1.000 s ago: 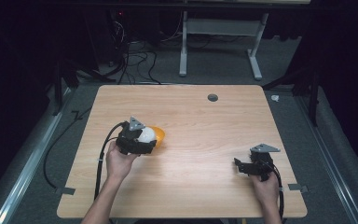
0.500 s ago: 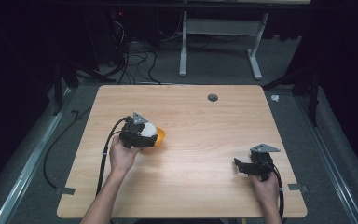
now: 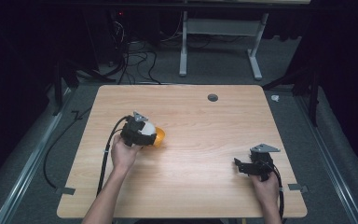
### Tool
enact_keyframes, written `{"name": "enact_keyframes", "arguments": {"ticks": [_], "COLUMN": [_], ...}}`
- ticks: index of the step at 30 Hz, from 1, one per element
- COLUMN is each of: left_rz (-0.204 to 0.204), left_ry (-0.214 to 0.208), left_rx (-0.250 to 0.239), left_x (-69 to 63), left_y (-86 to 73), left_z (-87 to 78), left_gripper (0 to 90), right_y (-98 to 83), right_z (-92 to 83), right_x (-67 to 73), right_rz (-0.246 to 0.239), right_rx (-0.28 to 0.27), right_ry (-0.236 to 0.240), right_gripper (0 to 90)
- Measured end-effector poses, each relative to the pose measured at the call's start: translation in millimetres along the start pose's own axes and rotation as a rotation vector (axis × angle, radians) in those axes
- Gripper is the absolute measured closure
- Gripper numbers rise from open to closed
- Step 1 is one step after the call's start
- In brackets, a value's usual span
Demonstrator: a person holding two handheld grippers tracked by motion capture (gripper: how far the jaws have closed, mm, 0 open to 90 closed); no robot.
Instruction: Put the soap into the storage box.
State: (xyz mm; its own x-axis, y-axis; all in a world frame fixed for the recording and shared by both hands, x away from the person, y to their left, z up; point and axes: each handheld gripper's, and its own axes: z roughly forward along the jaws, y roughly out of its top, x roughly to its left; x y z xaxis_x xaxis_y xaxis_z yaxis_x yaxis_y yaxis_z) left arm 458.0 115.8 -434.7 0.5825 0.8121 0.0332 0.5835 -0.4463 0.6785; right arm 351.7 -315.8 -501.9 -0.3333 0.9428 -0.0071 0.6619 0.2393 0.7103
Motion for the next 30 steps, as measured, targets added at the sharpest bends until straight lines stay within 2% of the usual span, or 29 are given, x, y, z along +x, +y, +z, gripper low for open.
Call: {"name": "enact_keyframes", "arguments": {"ticks": [10,30], "left_rz": [-0.031,-0.035], "left_ry": [0.002,0.003], "left_rx": [0.021,0.046], "left_x": [3.0,1.4], "left_y": [-1.1,-2.3], "left_z": [12.8,23.7], "left_gripper": [24.4,24.3], "right_y": [0.0,0.0], "right_z": [0.0,0.1], "right_x": [0.0,-0.2], "right_rz": [-0.001,-0.003], "right_rx": [0.000,-0.001], "right_ry": [0.000,0.000], "right_gripper": [20.0,19.9]}}
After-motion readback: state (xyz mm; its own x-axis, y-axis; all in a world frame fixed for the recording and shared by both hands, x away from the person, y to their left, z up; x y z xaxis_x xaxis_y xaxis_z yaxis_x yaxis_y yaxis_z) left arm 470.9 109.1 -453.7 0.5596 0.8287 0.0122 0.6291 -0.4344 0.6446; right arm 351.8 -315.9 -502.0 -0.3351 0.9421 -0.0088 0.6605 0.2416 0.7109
